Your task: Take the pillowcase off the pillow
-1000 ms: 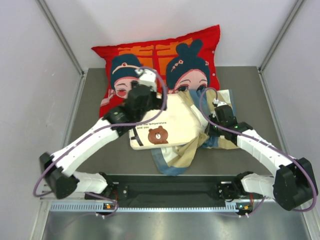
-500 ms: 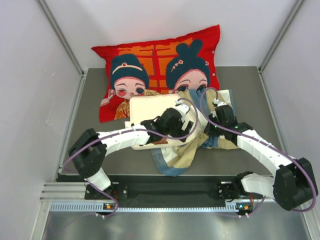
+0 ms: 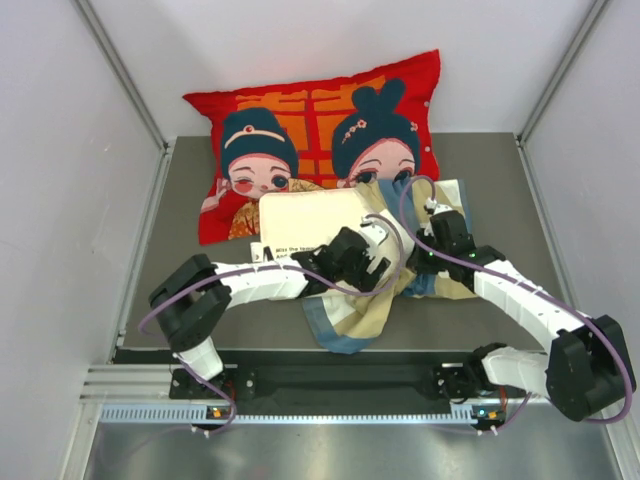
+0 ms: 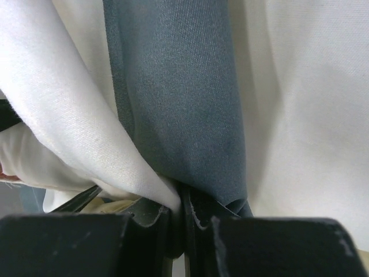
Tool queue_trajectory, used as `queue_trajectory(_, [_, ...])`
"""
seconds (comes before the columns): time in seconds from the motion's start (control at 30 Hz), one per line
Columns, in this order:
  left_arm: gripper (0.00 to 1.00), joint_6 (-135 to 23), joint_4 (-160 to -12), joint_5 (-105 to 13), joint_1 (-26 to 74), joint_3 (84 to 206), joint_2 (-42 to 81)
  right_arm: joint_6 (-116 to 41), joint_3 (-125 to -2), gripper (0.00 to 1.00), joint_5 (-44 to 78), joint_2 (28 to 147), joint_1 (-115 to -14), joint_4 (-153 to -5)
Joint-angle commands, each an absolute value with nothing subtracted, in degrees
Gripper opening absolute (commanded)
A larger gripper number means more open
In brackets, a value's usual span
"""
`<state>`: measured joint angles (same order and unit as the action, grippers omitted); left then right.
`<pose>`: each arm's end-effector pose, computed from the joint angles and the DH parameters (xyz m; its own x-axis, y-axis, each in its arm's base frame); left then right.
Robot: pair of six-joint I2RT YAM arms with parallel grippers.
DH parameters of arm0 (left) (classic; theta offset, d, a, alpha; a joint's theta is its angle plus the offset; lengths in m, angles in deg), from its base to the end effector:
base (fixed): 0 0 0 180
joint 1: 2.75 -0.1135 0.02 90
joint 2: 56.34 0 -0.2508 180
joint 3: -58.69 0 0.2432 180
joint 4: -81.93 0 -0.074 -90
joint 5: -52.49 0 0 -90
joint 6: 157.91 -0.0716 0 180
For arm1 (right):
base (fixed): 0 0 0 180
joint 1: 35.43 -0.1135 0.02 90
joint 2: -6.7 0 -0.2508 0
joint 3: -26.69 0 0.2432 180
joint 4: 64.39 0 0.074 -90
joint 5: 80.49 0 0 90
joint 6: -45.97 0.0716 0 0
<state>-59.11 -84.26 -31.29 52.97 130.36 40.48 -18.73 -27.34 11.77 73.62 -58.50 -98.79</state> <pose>0.2220 -0.3119 0.1679 -0.4684 0.4171 -0.7789 0.7107 0.7016 -0.0516 0.2358 0.1035 0.1830 -0.7890 0.1281 -0.6008 -0.0873 0.9447 0.3161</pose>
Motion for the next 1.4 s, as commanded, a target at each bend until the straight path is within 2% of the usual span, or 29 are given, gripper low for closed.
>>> queue_trajectory(0.0, [0.98, -59.56, -80.27, -26.10, 54.72, 130.09, 45.35, -18.37, -27.58, 0.07, 12.24, 72.53, -57.58, -96.25])
queue_trajectory(0.03, [0.94, -59.38, -79.66, -22.69, 54.90, 130.71, 46.14, -18.28, -27.67, 0.08, 12.41, 72.18, -57.58, -96.34])
queue_trajectory(0.07, [0.82, -58.25, -77.31, -20.65, 54.90, 132.37, 47.80, -18.28, -27.67, 0.08, 12.50, 72.00, -57.58, -96.51])
queue_trajectory(0.1, [0.59, -57.80, -76.41, -19.15, 54.90, 133.00, 48.68, -18.28, -27.58, 0.08, 12.50, 71.83, -57.58, -96.69])
queue_trajectory(0.13, [0.42, -57.36, -75.79, -16.70, 54.90, 133.44, 49.39, -18.46, -27.67, 0.09, 12.76, 71.39, -57.58, -96.77])
queue_trajectory(0.17, [0.06, -56.32, -75.09, -15.98, 54.90, 133.88, 50.27, -18.46, -27.67, 0.11, 12.94, 71.21, -57.49, -97.21])
queue_trajectory(0.2, [0.00, -55.78, -75.08, -15.54, 54.90, 133.88, 50.28, -18.89, -27.76, 0.12, 13.55, 70.95, -57.49, -97.39])
queue_trajectory(0.23, [0.00, -55.34, -75.08, -15.79, 54.90, 133.79, 50.28, -18.98, -27.93, 0.14, 13.82, 70.43, -57.57, -97.74])
queue_trajectory(0.33, [0.00, -54.37, -75.61, -16.15, 54.90, 132.74, 48.52, -19.86, -28.89, 0.32, 14.78, 68.15, -57.58, -99.49])
queue_trajectory(0.37, [0.00, -53.94, -75.44, -16.06, 54.90, 132.48, 47.47, -20.12, -29.25, 0.45, 14.78, 67.27, -57.58, -100.11])
queue_trajectory(0.47, [0.00, -52.01, -73.42, -15.10, 54.81, 132.04, 44.75, -21.27, -31.44, 0.66, 13.82, 62.52, -57.58, -103.53])
queue_trajectory(0.57, [0.00, -49.99, -72.89, -15.44, 54.81, 130.46, 41.24, -22.94, -34.43, 0.78, 10.66, 57.95, -57.58, -106.61])
queue_trajectory(0.67, [0.00, -47.97, -72.80, -16.76, 54.81, 129.49, 38.07, -24.08, -37.42, 0.83, 7.50, 56.36, -57.49, -108.99])
queue_trajectory(0.83, [0.00, -46.20, -72.54, -17.82, 54.81, 128.35, 34.73, -24.26, -37.25, 0.86, 5.20, 58.81, -57.14, -107.68])
queue_trajectory(1.2, [0.00, -45.50, -72.71, -17.99, 54.55, 128.78, 34.37, -18.55, -25.76, 0.84, 14.08, 65.50, -57.75, -98.54])
queue_trajectory(1.3, [0.00, -45.32, -72.62, -18.08, 54.20, 130.36, 34.72, -17.58, -21.97, 0.79, 13.38, 66.46, -57.84, -97.83])
queue_trajectory(1.33, [0.00, -45.32, -72.54, -18.08, 54.11, 131.23, 34.63, -17.58, -21.35, 0.67, 13.47, 66.99, -57.84, -97.57])
queue_trajectory(1.37, [0.00, -45.32, -72.62, -18.17, 53.94, 131.68, 34.54, -17.40, -20.47, 0.60, 13.64, 68.12, -57.84, -97.04])
